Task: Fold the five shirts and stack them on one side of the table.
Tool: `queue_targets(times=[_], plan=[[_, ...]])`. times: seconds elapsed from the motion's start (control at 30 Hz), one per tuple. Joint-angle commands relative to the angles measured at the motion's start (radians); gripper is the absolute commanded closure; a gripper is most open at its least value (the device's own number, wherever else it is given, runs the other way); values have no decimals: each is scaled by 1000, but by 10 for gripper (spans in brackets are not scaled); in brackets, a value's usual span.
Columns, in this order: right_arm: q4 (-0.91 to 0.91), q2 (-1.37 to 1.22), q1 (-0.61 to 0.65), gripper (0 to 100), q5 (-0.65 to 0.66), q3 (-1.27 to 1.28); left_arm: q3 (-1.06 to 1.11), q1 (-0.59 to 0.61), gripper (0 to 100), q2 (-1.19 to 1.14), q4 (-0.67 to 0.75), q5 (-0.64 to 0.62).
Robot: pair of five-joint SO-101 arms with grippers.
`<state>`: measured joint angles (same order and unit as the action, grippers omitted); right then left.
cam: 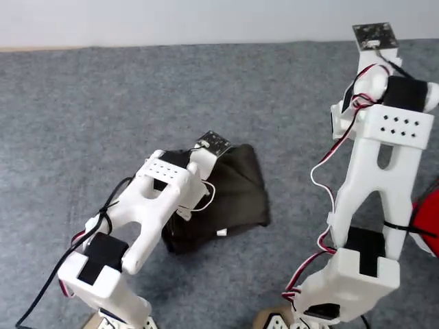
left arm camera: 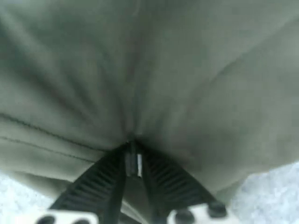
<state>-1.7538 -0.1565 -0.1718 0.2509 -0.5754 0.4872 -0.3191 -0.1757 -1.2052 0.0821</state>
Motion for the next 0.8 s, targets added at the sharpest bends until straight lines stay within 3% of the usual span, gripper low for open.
queue_targets(times=[0.0,0.3,0.57,0.77], plan=[[-41,58,-8,988,11,-5,24,26,998,-5,-44,11],[-13,53,182,988,3,97,28,49,998,270,-64,5],[173,51,367,988,3,242,30,69,998,500,-98,5],[341,-19,453,988,6,316,28,288,998,540,-83,11]])
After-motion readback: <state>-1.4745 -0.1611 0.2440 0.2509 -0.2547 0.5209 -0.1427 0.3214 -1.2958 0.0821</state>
